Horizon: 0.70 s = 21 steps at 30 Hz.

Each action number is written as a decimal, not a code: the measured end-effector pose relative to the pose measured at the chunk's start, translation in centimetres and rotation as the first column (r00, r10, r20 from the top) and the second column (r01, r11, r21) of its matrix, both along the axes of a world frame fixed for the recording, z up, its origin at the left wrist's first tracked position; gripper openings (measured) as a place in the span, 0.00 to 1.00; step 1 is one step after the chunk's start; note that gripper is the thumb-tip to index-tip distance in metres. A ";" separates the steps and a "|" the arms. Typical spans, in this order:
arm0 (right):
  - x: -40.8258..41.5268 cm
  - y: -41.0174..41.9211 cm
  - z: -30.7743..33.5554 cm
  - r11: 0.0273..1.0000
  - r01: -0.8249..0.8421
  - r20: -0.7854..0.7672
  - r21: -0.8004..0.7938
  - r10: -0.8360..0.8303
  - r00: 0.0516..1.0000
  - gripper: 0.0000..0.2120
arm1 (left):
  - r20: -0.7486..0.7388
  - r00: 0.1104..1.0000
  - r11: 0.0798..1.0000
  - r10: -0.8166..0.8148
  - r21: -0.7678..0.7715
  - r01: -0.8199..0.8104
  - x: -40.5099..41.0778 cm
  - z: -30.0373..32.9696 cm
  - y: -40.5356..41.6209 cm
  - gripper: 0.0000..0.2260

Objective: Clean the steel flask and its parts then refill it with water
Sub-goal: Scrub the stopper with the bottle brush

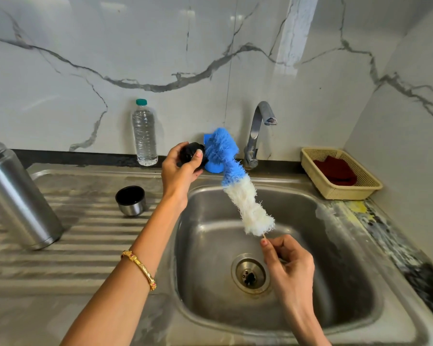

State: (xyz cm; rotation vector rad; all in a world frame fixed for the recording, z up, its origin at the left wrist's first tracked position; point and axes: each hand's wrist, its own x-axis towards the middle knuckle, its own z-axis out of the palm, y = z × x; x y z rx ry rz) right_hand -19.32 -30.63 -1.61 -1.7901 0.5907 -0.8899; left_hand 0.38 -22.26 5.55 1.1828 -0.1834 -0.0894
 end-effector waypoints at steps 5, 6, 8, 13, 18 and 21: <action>1.4 -0.5 0.3 0.996 0.049 -0.044 -0.069 -0.052 0.998 0.14 | 0.068 0.998 1.000 -0.017 0.011 0.017 -0.8 -0.2 -0.4 0.14; 1.7 -0.7 0.4 0.995 0.057 -0.048 -0.085 -0.061 0.997 0.14 | 0.078 0.997 1.000 -0.023 0.018 0.022 -0.9 -0.3 -0.4 0.15; 2.0 -0.7 0.5 0.989 0.066 -0.056 -0.129 -0.074 0.996 0.14 | 0.107 0.994 0.999 -0.031 0.039 0.027 -0.9 -0.4 -0.2 0.15; 0.7 -0.8 0.0 0.950 0.081 -0.068 -0.301 -0.106 0.992 0.12 | 0.062 0.998 1.000 0.028 0.007 -0.029 -0.2 0.0 0.2 0.14; -0.5 -0.7 -1.2 0.944 0.078 -0.104 -0.320 -0.117 0.988 0.13 | -0.019 0.998 0.998 0.067 -0.010 -0.068 0.6 -0.3 0.2 0.15; 0.5 -0.6 -0.6 0.944 0.096 -0.090 -0.317 -0.131 0.987 0.14 | 0.000 1.000 1.000 -0.005 0.003 0.005 -0.2 -0.7 -0.4 0.14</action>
